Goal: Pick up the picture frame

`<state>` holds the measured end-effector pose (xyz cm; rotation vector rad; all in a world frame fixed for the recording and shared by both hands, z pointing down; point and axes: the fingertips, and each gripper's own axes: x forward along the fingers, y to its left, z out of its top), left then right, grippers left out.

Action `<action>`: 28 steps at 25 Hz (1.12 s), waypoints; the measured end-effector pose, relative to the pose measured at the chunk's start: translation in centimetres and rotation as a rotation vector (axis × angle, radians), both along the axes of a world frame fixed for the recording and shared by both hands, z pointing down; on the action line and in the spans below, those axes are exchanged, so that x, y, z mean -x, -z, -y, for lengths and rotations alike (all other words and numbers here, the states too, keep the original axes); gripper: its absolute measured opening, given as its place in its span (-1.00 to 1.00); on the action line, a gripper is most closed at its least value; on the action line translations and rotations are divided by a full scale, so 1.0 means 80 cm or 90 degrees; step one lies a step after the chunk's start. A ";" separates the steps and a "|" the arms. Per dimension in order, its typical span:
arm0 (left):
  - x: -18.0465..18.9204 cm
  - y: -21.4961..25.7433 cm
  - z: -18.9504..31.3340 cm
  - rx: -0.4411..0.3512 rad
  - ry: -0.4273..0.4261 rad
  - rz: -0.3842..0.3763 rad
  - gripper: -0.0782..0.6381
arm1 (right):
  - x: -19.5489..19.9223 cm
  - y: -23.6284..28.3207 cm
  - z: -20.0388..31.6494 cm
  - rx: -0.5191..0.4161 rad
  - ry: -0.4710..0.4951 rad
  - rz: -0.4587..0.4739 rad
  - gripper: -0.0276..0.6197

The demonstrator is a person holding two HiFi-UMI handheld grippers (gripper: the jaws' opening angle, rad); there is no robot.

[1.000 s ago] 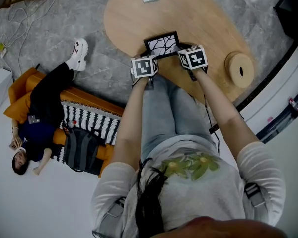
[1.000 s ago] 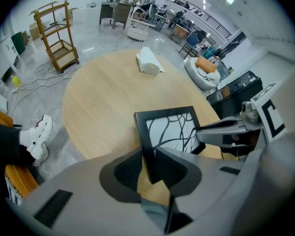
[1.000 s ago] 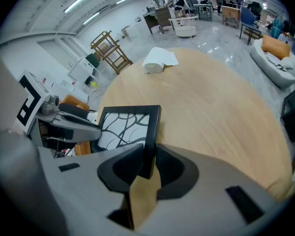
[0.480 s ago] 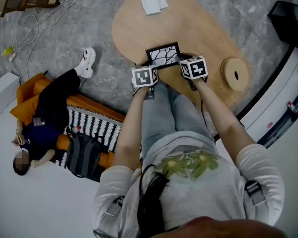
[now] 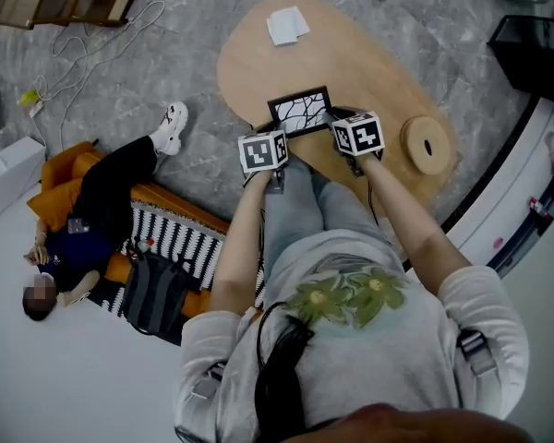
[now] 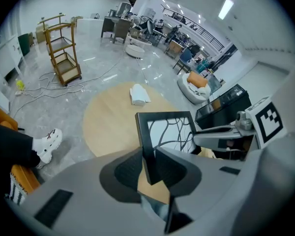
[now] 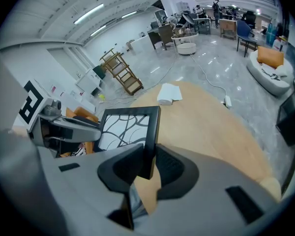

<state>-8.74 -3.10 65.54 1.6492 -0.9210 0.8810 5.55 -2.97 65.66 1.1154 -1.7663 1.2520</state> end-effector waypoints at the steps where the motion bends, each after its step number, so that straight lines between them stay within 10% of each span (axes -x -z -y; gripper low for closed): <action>1: -0.001 0.008 0.000 -0.003 0.003 -0.002 -0.52 | -0.001 0.007 0.001 -0.005 0.001 0.002 -0.65; 28: -0.011 0.179 -0.030 -0.119 0.070 -0.055 -0.53 | -0.013 0.182 -0.022 -0.119 -0.004 0.040 -0.65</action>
